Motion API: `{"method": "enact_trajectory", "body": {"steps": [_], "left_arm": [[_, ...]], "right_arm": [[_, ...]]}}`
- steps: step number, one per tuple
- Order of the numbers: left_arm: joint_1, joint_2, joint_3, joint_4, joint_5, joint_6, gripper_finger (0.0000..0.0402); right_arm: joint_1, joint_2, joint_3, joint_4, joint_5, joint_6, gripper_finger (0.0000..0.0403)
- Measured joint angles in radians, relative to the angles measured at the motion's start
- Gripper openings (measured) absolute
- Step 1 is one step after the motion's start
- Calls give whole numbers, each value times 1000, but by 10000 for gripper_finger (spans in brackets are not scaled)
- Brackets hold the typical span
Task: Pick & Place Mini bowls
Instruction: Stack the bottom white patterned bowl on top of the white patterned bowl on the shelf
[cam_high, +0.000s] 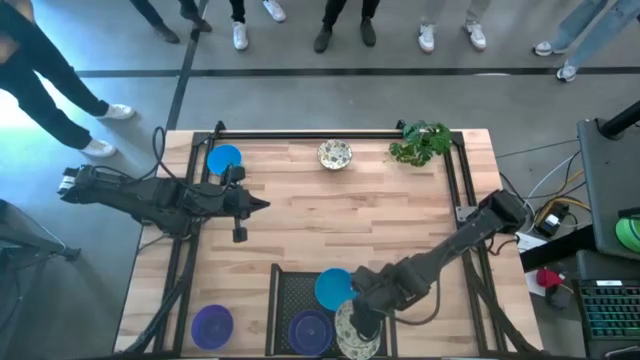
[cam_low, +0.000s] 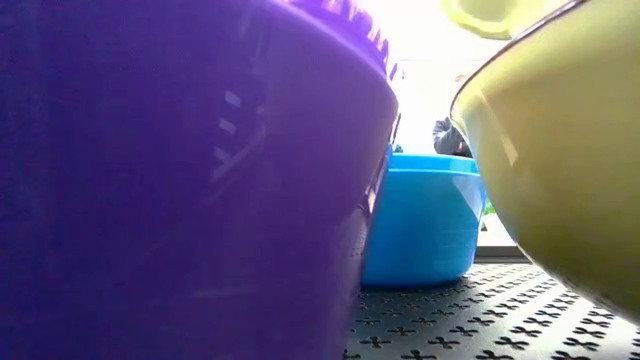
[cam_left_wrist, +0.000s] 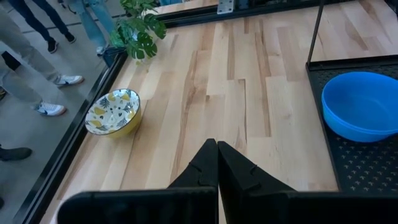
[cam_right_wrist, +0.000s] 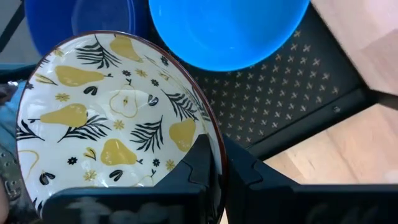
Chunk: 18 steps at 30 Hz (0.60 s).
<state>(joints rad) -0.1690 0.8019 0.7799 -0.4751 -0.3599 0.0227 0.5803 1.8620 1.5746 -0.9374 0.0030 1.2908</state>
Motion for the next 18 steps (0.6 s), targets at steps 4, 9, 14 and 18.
{"method": "enact_trajectory", "body": {"steps": [4,9,14,18], "left_arm": [[0,0,0,0,0,0,0],[0,0,0,0,0,0,0],[0,0,0,2,0,1,0],[0,0,0,4,0,2,0]], "right_arm": [[18,1,-18,39,-2,16,11],[38,3,-40,64,3,48,11],[49,1,-60,88,26,66,11],[50,2,-60,103,55,64,11]]}}
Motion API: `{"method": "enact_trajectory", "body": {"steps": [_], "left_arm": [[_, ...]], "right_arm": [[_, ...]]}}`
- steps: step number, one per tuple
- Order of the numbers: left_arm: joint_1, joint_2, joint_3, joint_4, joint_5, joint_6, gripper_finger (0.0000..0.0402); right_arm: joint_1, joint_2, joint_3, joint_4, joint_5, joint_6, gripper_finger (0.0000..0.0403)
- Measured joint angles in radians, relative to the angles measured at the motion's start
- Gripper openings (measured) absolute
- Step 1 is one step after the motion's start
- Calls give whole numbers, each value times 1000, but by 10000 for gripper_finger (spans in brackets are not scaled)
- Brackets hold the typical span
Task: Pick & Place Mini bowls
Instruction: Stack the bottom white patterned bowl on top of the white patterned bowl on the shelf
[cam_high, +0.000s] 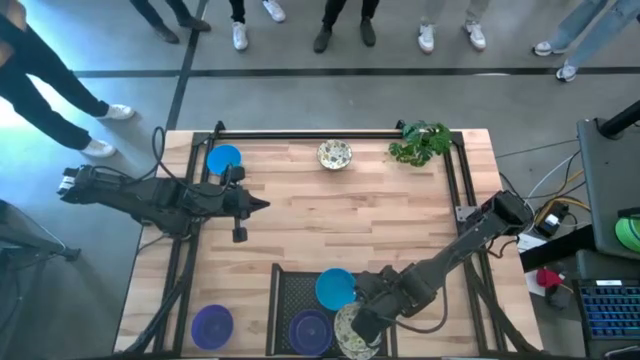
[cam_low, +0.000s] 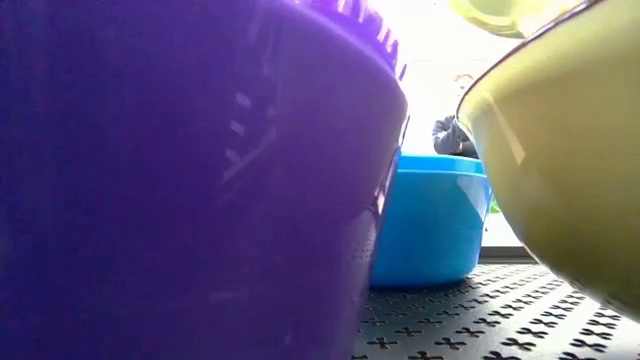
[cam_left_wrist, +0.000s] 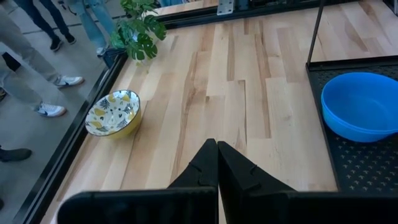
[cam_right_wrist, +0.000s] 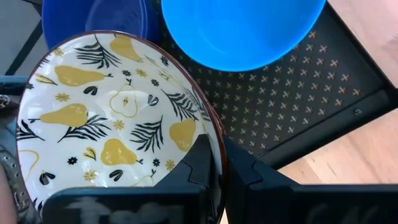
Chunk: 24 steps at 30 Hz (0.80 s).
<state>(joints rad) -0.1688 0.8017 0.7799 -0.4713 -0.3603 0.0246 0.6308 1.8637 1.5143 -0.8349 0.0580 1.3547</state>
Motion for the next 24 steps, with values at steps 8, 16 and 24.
{"method": "enact_trajectory", "body": {"steps": [8,16,24], "left_arm": [[0,0,0,0,0,1,0],[0,0,0,0,0,1,0],[0,0,0,0,0,1,0]], "right_arm": [[-4,2,2,5,-1,-59,11],[-9,-7,8,-6,-12,-131,11],[-9,-21,58,-31,-14,-136,11]]}}
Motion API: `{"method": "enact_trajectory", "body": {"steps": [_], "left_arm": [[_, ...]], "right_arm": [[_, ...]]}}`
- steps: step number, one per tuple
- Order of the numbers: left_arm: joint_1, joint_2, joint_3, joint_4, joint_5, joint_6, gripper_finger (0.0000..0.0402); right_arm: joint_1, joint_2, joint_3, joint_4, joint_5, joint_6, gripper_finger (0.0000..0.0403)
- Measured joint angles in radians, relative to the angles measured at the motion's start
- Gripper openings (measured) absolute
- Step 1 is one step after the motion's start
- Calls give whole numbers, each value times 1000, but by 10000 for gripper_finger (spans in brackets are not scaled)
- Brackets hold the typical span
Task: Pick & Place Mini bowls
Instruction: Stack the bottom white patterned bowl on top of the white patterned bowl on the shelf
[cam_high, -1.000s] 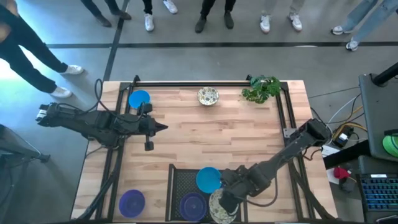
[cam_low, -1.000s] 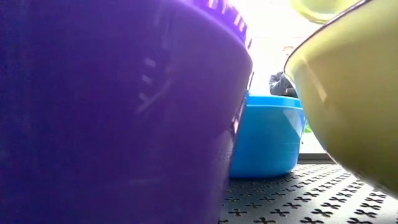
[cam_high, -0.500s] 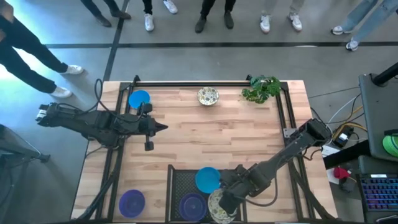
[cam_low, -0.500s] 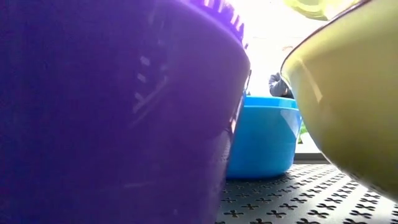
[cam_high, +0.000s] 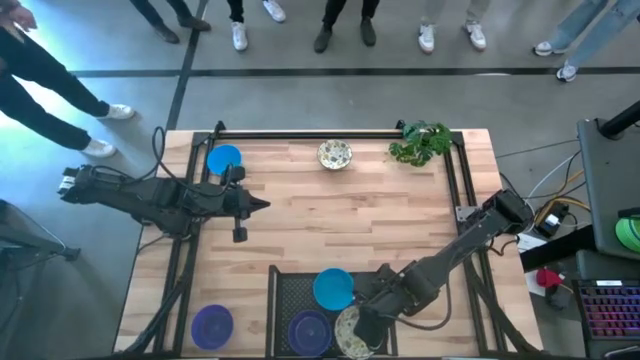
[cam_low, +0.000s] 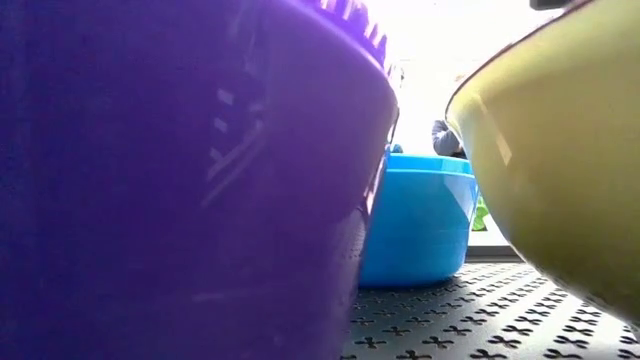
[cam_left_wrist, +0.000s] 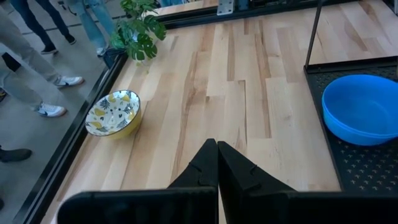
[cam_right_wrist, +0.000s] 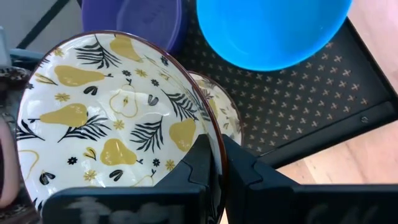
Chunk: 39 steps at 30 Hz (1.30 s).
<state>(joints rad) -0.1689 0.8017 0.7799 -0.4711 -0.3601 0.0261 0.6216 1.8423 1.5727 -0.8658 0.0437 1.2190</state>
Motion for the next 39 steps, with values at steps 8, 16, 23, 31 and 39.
{"method": "enact_trajectory", "body": {"steps": [8,16,23,31,39], "left_arm": [[0,0,0,0,0,0,0],[0,0,0,0,0,-5,0],[0,0,0,0,0,-26,0],[0,0,0,0,0,-29,0],[0,0,0,-1,0,-27,0]], "right_arm": [[-18,0,82,-134,2,-117,11],[-58,-1,117,-149,0,-401,11],[-60,-1,115,-148,-80,-618,11],[-83,26,108,-138,-88,-648,11],[-104,72,108,-50,-109,-626,11]]}}
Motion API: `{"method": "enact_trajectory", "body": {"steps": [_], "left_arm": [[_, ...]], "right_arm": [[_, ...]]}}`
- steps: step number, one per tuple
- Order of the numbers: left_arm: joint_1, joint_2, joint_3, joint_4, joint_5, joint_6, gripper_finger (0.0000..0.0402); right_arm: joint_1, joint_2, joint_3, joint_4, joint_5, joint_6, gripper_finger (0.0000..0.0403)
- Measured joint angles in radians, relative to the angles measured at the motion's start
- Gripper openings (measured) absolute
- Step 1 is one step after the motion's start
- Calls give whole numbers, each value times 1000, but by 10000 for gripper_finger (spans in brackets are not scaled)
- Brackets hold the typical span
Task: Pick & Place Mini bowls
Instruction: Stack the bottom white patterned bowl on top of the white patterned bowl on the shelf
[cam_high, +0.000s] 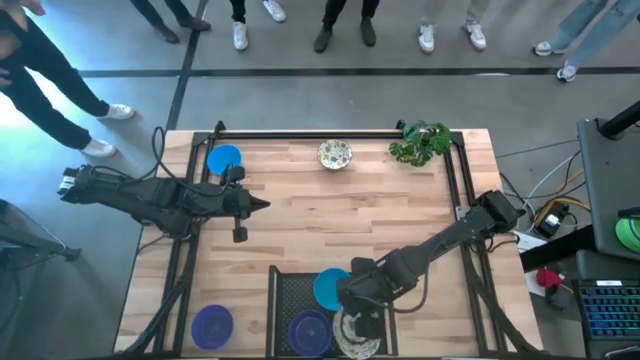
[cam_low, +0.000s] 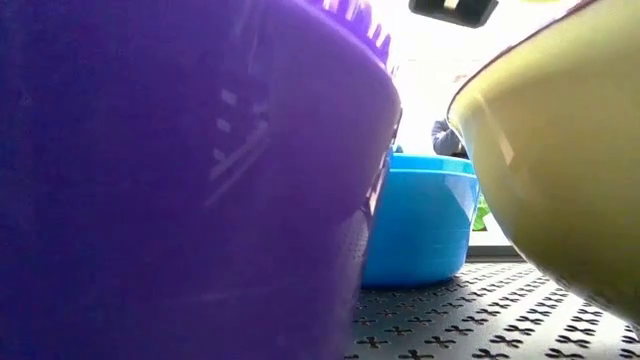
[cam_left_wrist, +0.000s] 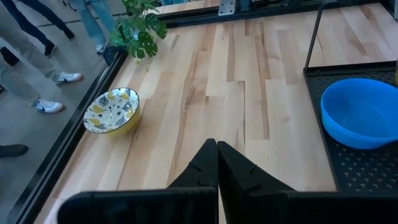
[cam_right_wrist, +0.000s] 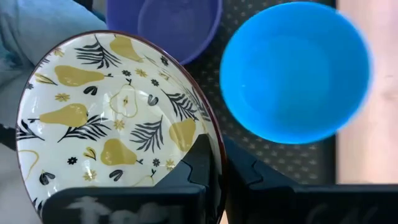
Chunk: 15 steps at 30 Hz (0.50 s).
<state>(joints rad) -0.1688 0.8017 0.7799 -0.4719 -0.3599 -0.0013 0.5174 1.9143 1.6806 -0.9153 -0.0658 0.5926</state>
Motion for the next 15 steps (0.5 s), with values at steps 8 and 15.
{"method": "enact_trajectory", "body": {"steps": [8,15], "left_arm": [[0,0,0,-1,0,7,0],[0,0,0,0,0,8,0]], "right_arm": [[2,92,0,55,-61,37,11],[9,119,0,58,-78,36,11]]}}
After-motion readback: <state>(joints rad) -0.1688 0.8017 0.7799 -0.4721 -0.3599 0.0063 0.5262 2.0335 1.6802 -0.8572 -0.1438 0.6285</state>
